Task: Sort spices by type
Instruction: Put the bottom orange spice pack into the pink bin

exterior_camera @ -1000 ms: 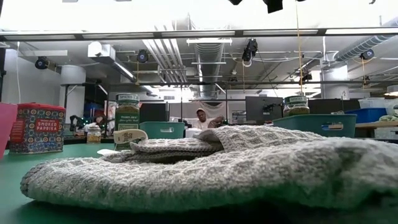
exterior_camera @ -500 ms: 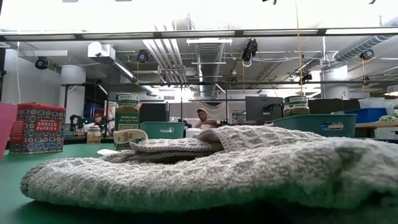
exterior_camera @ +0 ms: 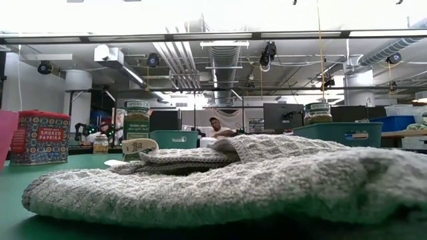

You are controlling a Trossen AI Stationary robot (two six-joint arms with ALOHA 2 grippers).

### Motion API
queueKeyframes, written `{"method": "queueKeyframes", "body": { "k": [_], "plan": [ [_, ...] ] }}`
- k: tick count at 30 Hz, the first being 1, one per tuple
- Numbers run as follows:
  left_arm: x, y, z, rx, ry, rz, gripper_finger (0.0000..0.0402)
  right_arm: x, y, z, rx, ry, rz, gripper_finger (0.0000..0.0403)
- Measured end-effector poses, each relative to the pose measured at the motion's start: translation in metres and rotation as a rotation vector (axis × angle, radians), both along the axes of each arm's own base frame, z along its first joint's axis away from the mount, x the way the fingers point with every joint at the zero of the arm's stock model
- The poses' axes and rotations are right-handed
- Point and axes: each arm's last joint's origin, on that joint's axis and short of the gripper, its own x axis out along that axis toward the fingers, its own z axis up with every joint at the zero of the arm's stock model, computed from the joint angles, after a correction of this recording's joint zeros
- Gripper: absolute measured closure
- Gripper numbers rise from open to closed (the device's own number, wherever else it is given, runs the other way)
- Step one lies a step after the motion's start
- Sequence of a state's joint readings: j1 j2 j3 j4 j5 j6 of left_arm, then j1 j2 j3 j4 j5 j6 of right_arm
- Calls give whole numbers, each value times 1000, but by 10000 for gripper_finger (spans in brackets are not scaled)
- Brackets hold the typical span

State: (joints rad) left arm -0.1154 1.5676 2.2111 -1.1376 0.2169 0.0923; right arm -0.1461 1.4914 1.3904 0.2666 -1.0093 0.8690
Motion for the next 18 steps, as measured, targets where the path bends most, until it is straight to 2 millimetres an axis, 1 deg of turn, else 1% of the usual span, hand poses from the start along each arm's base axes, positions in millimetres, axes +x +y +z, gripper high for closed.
{"method": "queueKeyframes", "body": {
  "k": [2,4,6,9,13,16,18],
  "plan": [
    [-20,2,13,-70,8,29,401,-1,-3,5,7,-9,-37,277],
    [-32,3,19,-116,39,68,401,-1,-7,7,9,-13,-72,252],
    [-40,2,21,-133,73,152,401,-1,-12,6,13,-2,-118,234],
    [-49,-1,19,-182,126,304,401,0,-15,5,-20,-14,-243,217],
    [-73,-3,27,-316,118,396,401,1,-7,8,-120,-53,-355,208],
    [-77,-10,25,-304,123,455,401,4,0,5,-187,-62,-400,203],
    [-73,-16,21,-254,130,495,401,7,5,1,-245,-75,-411,199]
  ]
}}
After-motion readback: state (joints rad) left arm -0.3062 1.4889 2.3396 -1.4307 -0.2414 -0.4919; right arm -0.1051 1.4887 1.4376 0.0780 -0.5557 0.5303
